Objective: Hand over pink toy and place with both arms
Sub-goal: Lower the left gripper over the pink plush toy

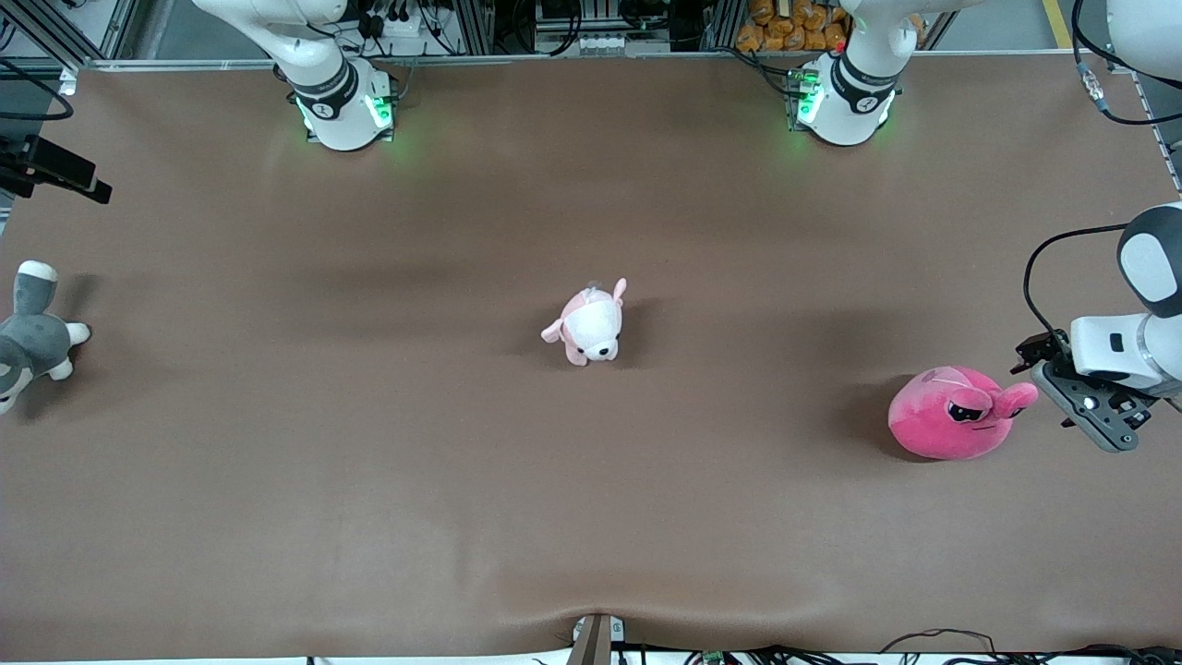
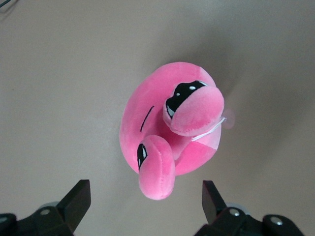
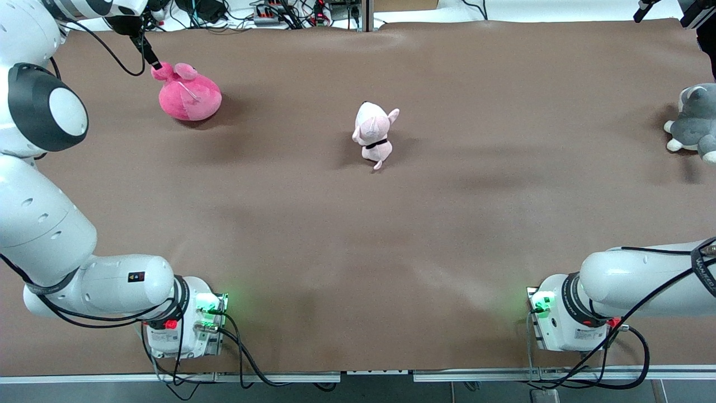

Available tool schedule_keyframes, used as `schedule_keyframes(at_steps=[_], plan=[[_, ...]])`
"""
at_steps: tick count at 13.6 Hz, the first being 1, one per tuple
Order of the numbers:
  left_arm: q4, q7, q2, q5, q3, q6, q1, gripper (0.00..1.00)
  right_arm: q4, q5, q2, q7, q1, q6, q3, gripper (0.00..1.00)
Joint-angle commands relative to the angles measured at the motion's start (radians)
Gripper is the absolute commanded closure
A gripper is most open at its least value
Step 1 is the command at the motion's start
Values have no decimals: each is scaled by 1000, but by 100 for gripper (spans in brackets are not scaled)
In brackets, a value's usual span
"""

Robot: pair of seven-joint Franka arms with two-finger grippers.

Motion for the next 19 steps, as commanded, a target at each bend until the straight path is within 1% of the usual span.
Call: schedule_keyframes(at_steps=[1, 12, 14, 16, 18, 19], plan=[[-38, 30, -7, -31, -3, 53, 3, 0, -8, 1, -5, 10, -19, 3, 11, 0], [-58, 39, 13, -34, -3, 88, 6, 0, -10, 1, 0, 10, -17, 5, 11, 0], [-61, 56, 13, -36, -3, 97, 6, 9, -10, 1, 1, 10, -17, 5, 13, 0], [-61, 76, 21, -59, -3, 102, 6, 23, -10, 1, 1, 10, -17, 5, 11, 0], [-63, 82, 22, -66, -1, 102, 6, 34, -10, 1, 3, 10, -17, 5, 11, 0], [-61, 82, 22, -66, -3, 102, 6, 36, -10, 1, 3, 10, -17, 5, 11, 0]])
